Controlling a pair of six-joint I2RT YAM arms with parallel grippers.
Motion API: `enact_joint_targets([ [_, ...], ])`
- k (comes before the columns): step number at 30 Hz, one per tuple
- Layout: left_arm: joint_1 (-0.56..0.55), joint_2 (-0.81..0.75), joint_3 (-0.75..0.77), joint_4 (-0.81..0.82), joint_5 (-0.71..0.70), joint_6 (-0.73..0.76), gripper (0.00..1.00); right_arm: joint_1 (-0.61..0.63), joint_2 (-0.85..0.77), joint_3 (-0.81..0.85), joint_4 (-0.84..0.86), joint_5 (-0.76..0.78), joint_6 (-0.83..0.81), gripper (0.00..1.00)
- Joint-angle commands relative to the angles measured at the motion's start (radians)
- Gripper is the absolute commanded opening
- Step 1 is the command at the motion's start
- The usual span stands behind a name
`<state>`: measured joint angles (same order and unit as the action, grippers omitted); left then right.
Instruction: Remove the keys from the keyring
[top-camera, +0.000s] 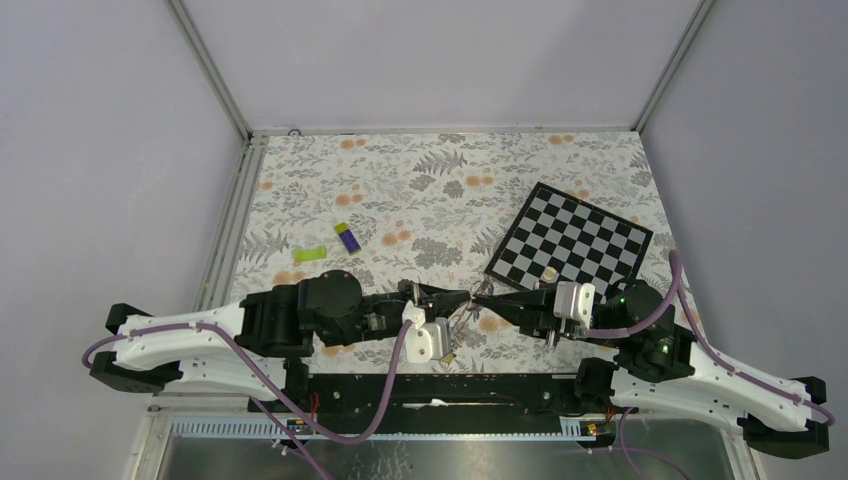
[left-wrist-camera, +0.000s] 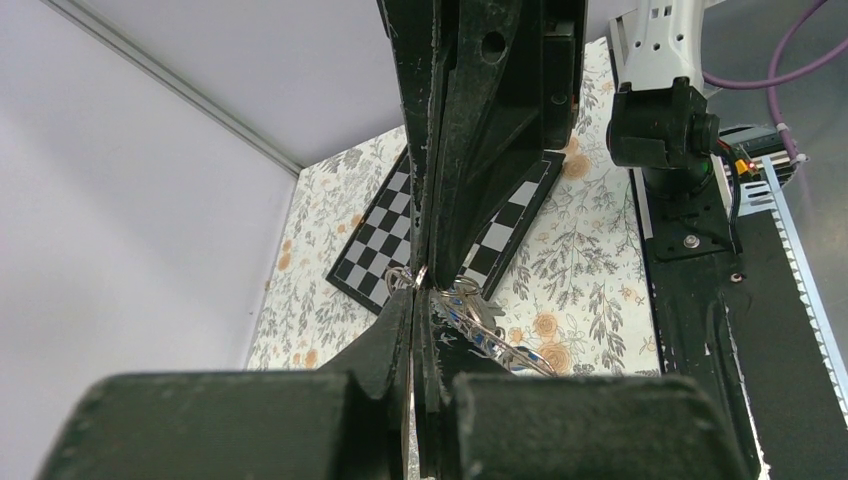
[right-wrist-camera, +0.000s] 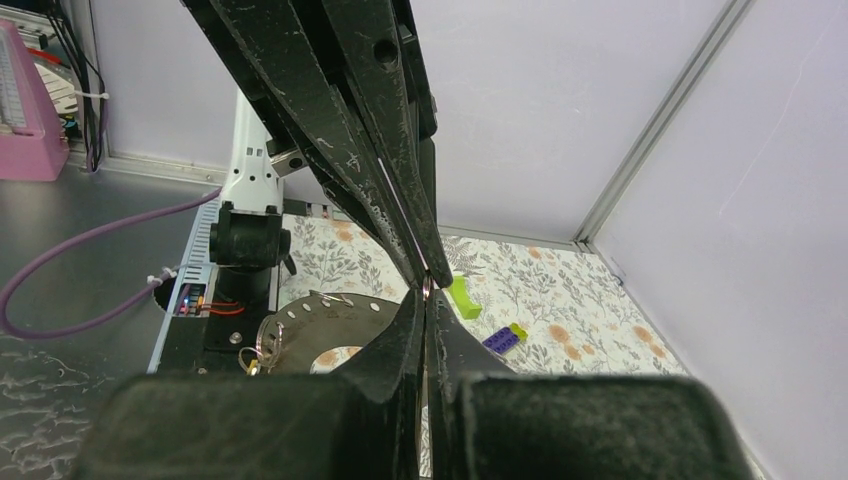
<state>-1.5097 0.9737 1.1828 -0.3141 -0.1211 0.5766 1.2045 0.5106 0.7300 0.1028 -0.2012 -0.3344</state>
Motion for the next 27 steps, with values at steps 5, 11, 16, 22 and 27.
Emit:
enact_joint_targets([
  [5, -0.003, -0.041, -0.029, 0.16, 0.026, -0.028, 0.18, 0.002, -0.006, 0.044, 0.074, -0.041, 0.004, 0.0],
  [11, -0.003, -0.066, -0.063, 0.193, 0.026, -0.043, 0.36, 0.001, -0.008, 0.06, 0.063, -0.082, -0.012, 0.0],
  [16, -0.003, -0.086, -0.083, 0.212, 0.03, -0.053, 0.38, 0.002, -0.019, 0.069, 0.08, -0.091, -0.013, 0.0],
  [22, -0.003, -0.098, -0.111, 0.248, 0.064, -0.071, 0.38, 0.002, -0.025, 0.08, 0.101, -0.107, -0.005, 0.0],
  [27, -0.003, -0.097, -0.119, 0.269, 0.077, -0.079, 0.36, 0.002, -0.019, 0.09, 0.112, -0.137, 0.009, 0.0],
])
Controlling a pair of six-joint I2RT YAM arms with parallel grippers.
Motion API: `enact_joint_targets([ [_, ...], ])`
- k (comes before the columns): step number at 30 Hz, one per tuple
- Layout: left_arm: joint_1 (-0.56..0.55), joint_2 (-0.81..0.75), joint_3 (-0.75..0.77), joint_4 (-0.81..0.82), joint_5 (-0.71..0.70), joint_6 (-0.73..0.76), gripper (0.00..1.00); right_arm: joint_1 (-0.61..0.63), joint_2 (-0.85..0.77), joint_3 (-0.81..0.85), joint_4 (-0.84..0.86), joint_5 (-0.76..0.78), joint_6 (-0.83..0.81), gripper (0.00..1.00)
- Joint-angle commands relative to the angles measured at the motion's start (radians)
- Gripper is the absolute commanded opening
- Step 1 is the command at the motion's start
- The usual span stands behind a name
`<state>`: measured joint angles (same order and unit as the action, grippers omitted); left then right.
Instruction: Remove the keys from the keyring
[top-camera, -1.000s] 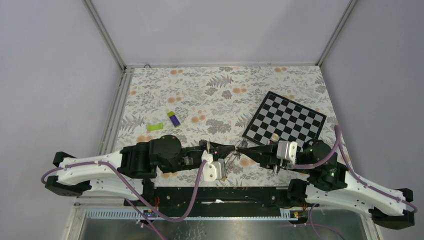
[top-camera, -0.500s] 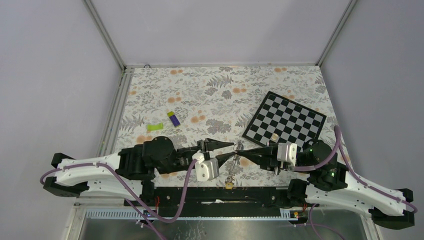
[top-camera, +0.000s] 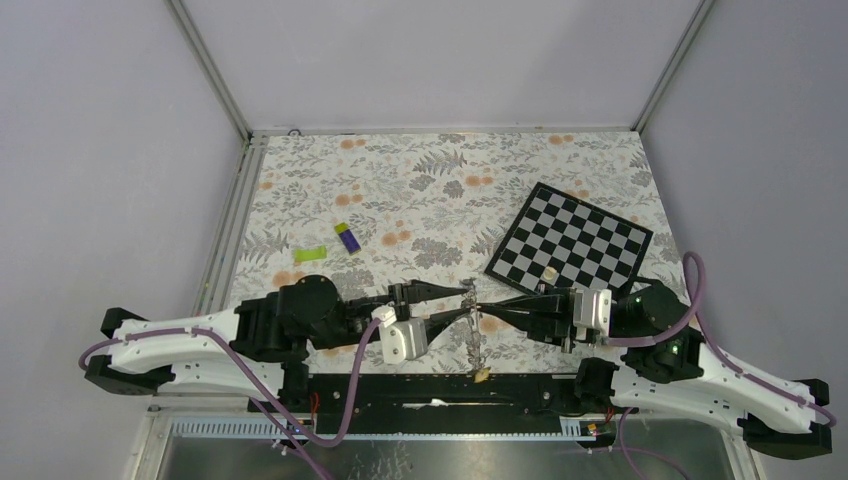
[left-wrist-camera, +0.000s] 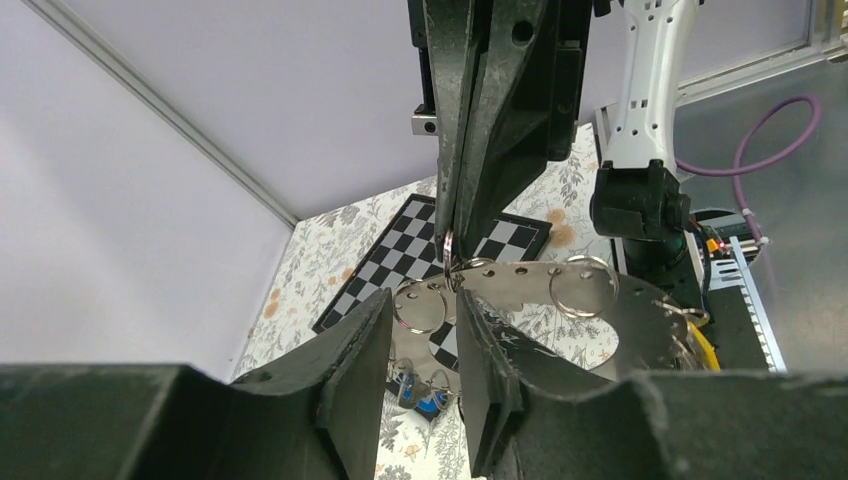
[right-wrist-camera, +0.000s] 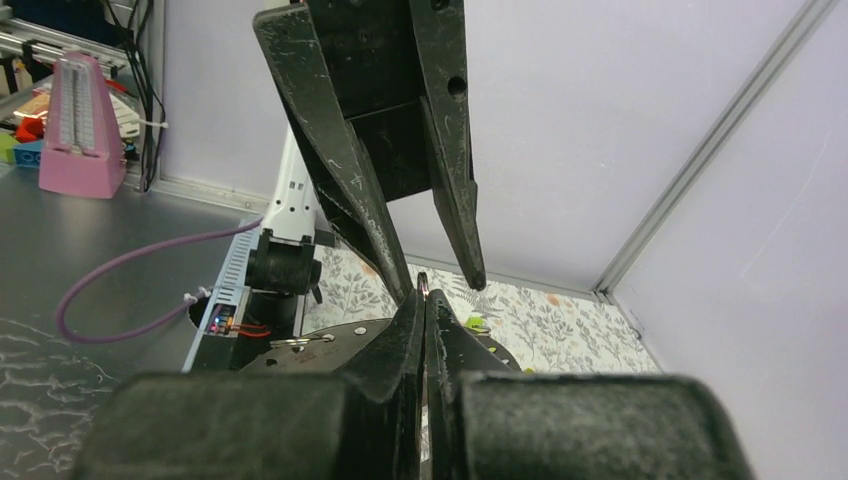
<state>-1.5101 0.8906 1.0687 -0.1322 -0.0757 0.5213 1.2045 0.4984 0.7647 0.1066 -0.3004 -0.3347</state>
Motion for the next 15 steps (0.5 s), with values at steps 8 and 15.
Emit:
enact_joint_targets([
  [8, -0.002, 0.006, 0.005, 0.101, 0.065, -0.027, 0.27, 0.001, 0.006, 0.06, 0.105, -0.059, 0.011, 0.0],
  [15, -0.002, 0.016, 0.015, 0.103, 0.107, -0.033, 0.27, 0.003, 0.003, 0.052, 0.107, -0.05, 0.001, 0.0],
])
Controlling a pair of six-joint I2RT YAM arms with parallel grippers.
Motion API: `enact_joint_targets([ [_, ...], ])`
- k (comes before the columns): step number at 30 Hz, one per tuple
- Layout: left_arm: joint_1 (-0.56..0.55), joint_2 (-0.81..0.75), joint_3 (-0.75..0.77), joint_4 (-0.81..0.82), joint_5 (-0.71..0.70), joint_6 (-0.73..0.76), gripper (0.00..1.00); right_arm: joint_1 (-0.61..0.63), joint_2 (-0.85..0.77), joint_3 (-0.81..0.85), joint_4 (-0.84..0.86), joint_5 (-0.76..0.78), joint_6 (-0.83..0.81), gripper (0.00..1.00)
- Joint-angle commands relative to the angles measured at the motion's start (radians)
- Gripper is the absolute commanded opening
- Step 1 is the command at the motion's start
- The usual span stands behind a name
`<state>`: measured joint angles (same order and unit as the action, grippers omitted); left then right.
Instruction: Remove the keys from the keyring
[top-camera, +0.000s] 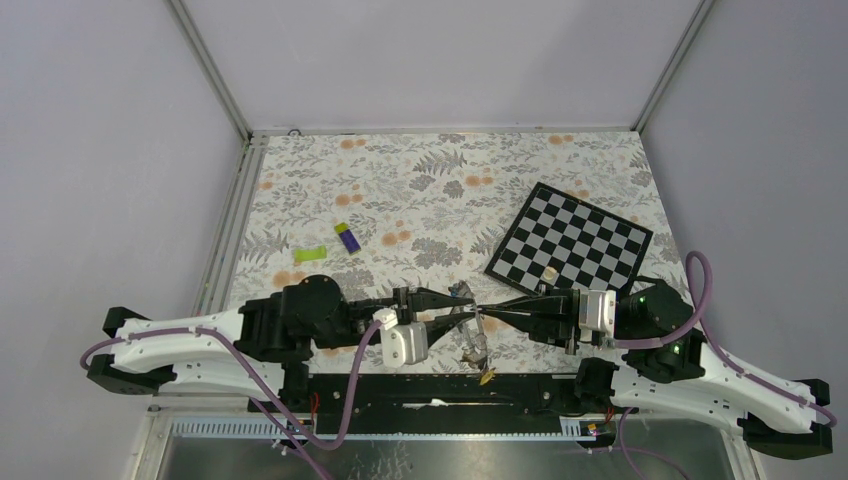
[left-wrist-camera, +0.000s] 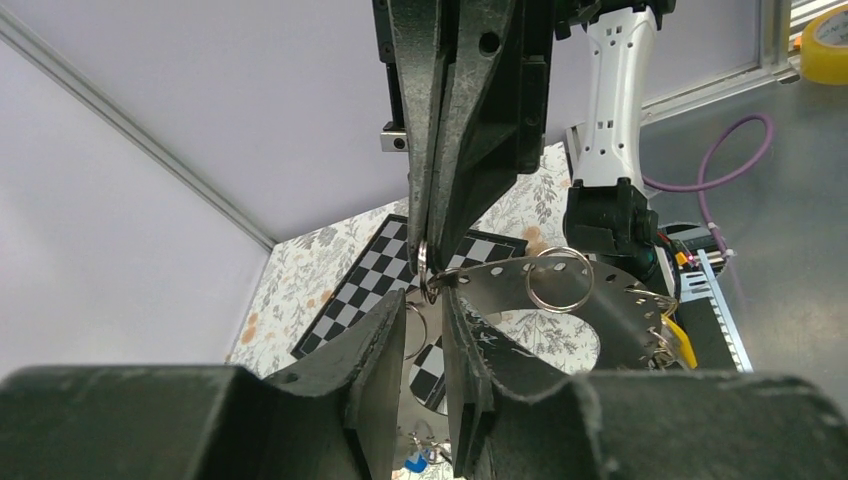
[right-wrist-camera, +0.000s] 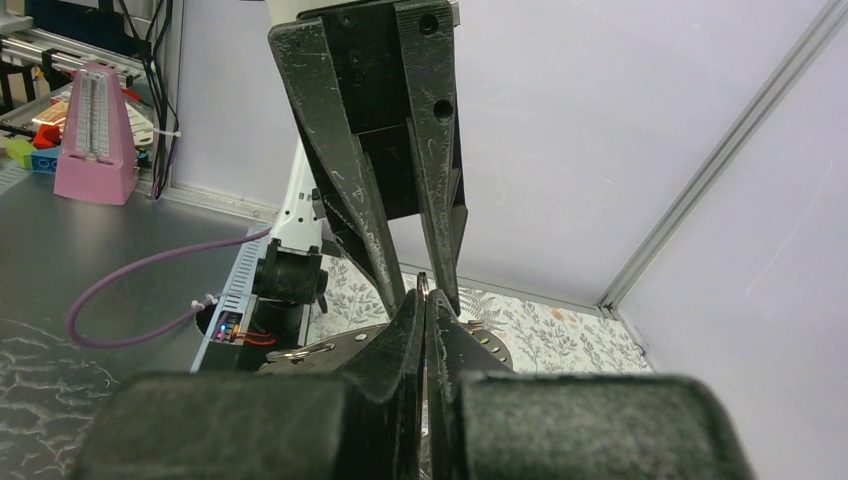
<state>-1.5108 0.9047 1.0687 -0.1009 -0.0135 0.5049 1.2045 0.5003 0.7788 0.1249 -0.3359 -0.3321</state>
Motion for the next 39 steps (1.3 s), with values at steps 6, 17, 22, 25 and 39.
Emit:
enact_joint_targets([
  [6, -0.002, 0.005, 0.011, 0.078, 0.049, -0.022, 0.24, 0.001, 0.006, 0.037, 0.09, -0.023, -0.001, 0.0],
  [17, -0.002, 0.018, 0.01, 0.094, 0.046, -0.023, 0.2, 0.003, 0.011, 0.036, 0.089, -0.043, 0.005, 0.0],
  [22, -0.002, 0.026, 0.014, 0.087, 0.045, -0.026, 0.1, 0.003, 0.012, 0.034, 0.097, -0.053, 0.01, 0.0],
  [25, -0.002, 0.026, 0.015, 0.086, 0.046, -0.026, 0.03, 0.001, 0.015, 0.036, 0.093, -0.059, 0.009, 0.0],
  [39, -0.002, -0.036, -0.049, 0.121, 0.08, 0.019, 0.0, 0.001, -0.036, 0.018, 0.132, 0.023, 0.085, 0.41],
])
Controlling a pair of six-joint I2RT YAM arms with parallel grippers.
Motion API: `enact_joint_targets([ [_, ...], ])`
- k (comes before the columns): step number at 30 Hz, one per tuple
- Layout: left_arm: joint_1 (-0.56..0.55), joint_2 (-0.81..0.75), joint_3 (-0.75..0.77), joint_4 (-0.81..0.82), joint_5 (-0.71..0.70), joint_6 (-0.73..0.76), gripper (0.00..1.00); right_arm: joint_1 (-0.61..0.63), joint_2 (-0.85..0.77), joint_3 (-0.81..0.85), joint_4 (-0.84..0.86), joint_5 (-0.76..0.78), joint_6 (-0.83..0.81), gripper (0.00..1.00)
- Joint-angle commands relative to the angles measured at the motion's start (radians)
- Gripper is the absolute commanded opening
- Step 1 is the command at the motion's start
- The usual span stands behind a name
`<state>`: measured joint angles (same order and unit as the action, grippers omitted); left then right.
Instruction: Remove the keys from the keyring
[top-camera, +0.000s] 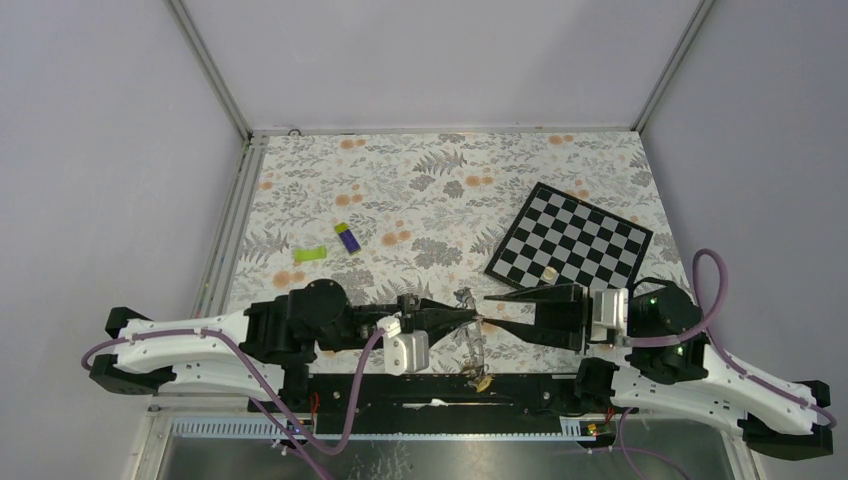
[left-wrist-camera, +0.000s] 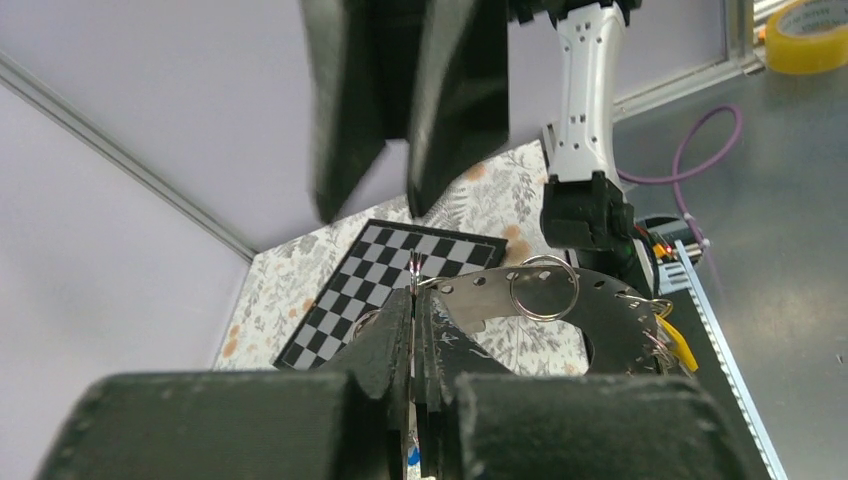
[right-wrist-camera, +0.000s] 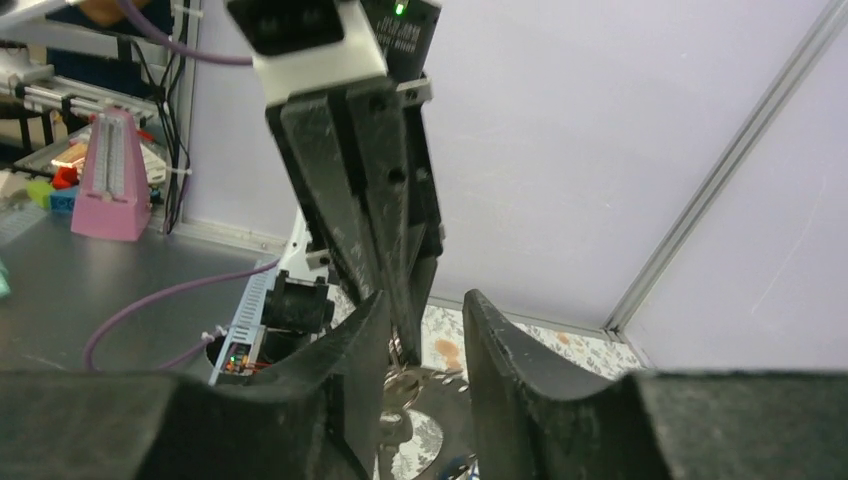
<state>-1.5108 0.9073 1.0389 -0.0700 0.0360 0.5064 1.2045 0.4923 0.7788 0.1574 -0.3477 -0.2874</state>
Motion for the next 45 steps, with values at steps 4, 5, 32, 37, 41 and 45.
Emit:
enact_joint_targets([
  [4, -0.002, -0.075, -0.039, 0.087, 0.049, 0.031, 0.0, 0.002, -0.047, -0.003, 0.14, 0.072, 0.122, 0.5],
  [5, -0.002, -0.086, -0.043, 0.084, 0.059, 0.038, 0.0, 0.001, -0.05, -0.013, 0.153, 0.089, 0.159, 0.51],
  [32, -0.002, -0.174, -0.002, -0.106, 0.321, 0.166, 0.0, 0.002, 0.027, -0.162, 0.215, -0.091, 0.687, 0.58],
  [37, -0.002, -0.169, 0.003, -0.106, 0.323, 0.176, 0.0, 0.002, 0.034, -0.184, 0.237, -0.127, 0.737, 0.56],
  [41, -0.002, -0.159, 0.012, -0.108, 0.325, 0.178, 0.0, 0.002, 0.038, -0.213, 0.28, -0.134, 0.763, 0.56],
  [45, -0.002, -0.151, 0.019, -0.111, 0.326, 0.177, 0.0, 0.002, 0.052, -0.233, 0.312, -0.128, 0.775, 0.56],
])
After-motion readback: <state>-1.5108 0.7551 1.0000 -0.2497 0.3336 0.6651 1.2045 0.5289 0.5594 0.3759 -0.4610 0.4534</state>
